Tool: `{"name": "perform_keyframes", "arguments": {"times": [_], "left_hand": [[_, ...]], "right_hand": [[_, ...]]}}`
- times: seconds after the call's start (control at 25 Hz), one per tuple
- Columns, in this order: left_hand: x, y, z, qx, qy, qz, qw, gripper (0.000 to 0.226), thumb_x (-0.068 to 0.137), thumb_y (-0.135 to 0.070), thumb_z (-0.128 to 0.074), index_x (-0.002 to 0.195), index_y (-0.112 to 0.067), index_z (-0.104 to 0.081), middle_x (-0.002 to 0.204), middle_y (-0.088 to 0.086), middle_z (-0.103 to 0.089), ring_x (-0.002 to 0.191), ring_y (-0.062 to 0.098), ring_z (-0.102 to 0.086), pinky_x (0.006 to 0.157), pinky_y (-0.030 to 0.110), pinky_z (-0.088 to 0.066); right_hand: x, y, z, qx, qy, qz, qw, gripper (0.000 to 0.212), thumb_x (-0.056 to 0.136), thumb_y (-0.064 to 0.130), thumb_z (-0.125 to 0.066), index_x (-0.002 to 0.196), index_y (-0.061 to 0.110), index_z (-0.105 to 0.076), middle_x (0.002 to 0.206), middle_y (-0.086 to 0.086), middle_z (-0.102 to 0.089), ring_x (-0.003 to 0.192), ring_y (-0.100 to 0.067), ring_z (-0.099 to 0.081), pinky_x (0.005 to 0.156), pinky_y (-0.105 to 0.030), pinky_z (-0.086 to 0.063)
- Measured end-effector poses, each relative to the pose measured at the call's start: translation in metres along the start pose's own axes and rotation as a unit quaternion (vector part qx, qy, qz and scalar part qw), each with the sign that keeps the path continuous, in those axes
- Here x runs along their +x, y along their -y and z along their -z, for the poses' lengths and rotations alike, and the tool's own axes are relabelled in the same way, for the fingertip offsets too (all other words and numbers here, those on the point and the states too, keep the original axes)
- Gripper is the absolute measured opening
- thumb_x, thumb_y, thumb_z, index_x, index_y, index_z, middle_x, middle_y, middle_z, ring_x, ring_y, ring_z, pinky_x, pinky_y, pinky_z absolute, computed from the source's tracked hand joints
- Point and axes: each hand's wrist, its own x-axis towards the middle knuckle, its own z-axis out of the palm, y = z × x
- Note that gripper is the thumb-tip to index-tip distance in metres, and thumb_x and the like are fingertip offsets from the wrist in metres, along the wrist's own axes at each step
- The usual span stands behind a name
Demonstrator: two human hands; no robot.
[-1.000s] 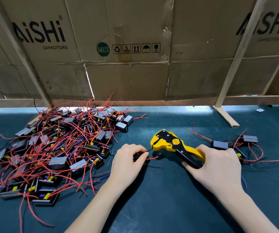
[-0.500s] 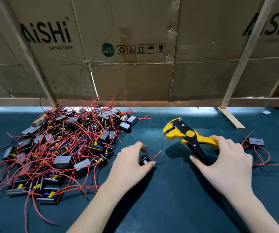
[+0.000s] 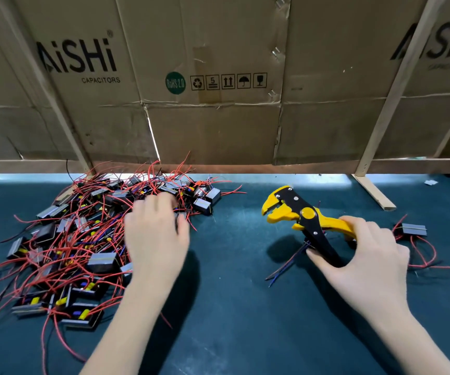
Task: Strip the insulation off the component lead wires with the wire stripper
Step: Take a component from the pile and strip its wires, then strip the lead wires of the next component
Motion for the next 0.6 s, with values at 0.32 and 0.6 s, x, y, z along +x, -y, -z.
{"name": "perform_keyframes", "arguments": {"times": [0.32, 0.6], "left_hand": [[0.009, 0.031, 0.008, 0.09, 0.13, 0.143, 0.977, 0.02, 0.088, -0.022, -0.063, 0.101, -0.006, -0.063, 0.1, 0.015, -0.063, 0.093, 0.039, -0.061, 0.079, 0.043, -0.045], [0.008, 0.025, 0.012, -0.003, -0.043, 0.09, 0.995, 0.005, 0.084, -0.015, -0.068, 0.082, -0.011, -0.07, 0.088, 0.011, -0.07, 0.089, 0.038, -0.053, 0.072, 0.043, -0.037]], "right_hand": [[-0.003, -0.001, -0.002, -0.114, 0.098, 0.064, 0.987, 0.063, 0.053, 0.057, -0.085, 0.104, 0.024, -0.068, 0.087, 0.003, -0.063, 0.092, -0.029, -0.06, 0.076, -0.039, -0.034], [0.008, -0.01, 0.009, -0.264, 0.165, -0.062, 0.948, 0.081, 0.067, 0.085, -0.048, 0.135, 0.039, -0.046, 0.122, 0.013, -0.06, 0.116, -0.014, -0.056, 0.088, -0.033, -0.037]]}}
